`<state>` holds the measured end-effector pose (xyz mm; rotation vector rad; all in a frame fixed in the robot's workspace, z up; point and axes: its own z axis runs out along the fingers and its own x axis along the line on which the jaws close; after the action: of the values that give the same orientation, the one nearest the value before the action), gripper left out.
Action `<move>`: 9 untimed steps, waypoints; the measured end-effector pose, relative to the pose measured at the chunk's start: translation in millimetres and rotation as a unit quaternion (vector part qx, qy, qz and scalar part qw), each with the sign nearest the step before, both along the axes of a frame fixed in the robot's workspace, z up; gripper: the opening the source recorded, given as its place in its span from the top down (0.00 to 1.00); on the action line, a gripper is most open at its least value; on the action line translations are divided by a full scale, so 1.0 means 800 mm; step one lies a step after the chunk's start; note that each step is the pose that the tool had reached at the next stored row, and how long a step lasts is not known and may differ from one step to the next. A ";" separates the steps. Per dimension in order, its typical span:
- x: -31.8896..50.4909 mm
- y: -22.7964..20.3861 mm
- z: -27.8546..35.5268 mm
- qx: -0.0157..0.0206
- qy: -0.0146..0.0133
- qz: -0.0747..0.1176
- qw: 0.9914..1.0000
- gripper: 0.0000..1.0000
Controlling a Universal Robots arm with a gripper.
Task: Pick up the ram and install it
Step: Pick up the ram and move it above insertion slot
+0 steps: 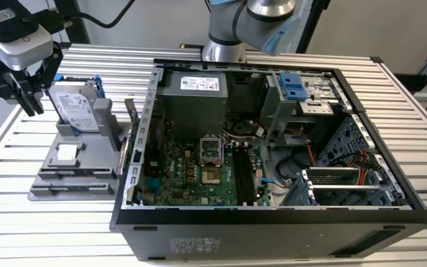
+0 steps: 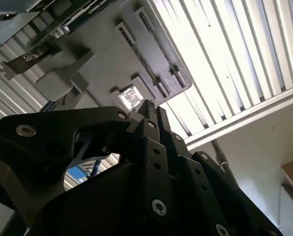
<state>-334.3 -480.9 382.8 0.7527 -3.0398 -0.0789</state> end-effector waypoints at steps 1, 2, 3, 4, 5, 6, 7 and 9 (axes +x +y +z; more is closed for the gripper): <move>0.000 0.0000 0.0000 0.000 0.000 0.009 1.000 1.00; 0.000 0.0000 0.0002 0.000 0.000 0.018 1.000 1.00; 0.000 -0.0001 0.0011 0.000 -0.001 0.025 1.000 1.00; 0.000 -0.0001 0.0022 0.000 -0.001 0.033 0.999 1.00; 0.000 -0.0001 0.0031 0.000 -0.001 0.042 0.999 1.00; 0.000 -0.0001 0.0038 0.000 -0.001 0.051 0.999 1.00; 0.000 -0.0001 0.0045 0.000 -0.001 0.060 0.998 1.00; 0.000 0.0000 0.0054 0.000 -0.001 0.079 0.997 1.00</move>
<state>-334.4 -480.9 387.1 0.9893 -2.9694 -0.0764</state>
